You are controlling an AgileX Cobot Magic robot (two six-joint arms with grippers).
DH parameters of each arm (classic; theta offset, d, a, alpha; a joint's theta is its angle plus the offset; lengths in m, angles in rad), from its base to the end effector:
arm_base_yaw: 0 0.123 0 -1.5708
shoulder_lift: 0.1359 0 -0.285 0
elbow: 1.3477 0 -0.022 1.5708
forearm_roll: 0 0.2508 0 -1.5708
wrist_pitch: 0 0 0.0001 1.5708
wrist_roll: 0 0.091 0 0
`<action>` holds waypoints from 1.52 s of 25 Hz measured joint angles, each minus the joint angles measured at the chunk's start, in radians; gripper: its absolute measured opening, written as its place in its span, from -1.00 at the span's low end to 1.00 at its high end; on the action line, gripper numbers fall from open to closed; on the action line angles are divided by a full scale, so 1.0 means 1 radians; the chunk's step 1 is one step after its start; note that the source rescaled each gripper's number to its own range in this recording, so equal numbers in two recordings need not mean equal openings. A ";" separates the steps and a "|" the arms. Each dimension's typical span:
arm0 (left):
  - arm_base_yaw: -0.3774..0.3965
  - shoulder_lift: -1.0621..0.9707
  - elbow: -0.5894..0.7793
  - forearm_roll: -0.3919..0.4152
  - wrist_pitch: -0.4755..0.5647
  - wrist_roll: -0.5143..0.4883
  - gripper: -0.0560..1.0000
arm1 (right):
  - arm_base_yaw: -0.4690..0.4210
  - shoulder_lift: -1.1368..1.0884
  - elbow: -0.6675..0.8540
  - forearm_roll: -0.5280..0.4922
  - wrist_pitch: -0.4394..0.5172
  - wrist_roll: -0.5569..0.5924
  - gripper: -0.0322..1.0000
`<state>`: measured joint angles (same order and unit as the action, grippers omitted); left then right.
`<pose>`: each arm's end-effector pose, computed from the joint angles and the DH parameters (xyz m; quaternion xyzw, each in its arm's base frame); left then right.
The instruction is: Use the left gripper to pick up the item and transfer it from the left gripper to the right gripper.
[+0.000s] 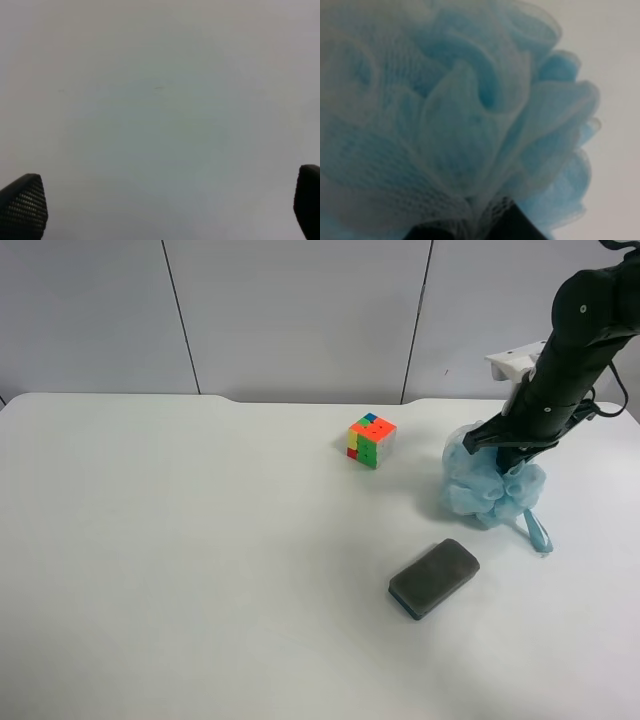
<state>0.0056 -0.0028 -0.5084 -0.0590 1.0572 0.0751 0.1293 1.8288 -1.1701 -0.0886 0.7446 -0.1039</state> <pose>-0.0062 -0.0047 0.2800 0.0307 0.8484 -0.0082 0.5283 0.3529 0.0404 0.1811 -0.1436 0.9809 -0.0323 0.1273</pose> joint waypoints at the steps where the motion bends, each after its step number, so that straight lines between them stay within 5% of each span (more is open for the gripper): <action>1: 0.000 0.000 0.000 0.000 0.000 0.000 1.00 | 0.000 0.007 0.000 0.008 -0.018 0.000 -0.94; 7: 0.000 0.000 0.000 0.000 0.000 0.000 1.00 | 0.000 0.012 0.000 0.047 -0.099 0.000 -0.73; 9: 0.000 0.000 0.000 0.000 0.000 0.000 1.00 | 0.000 0.012 0.000 0.053 -0.099 0.000 -0.36; 12: 0.000 0.000 0.000 0.000 0.000 0.000 1.00 | 0.000 0.012 0.000 0.059 -0.090 0.010 0.57; 15: 0.000 0.000 0.000 0.000 0.000 0.000 1.00 | 0.000 0.011 0.000 0.062 -0.057 0.011 0.90; 38: 0.000 0.000 0.000 0.002 0.000 0.000 1.00 | 0.000 -0.594 -0.094 0.028 0.461 0.058 1.00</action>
<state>0.0056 -0.0028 -0.5084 -0.0568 1.0572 0.0751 0.1293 1.2348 -1.2638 -0.0603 1.2053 -0.0459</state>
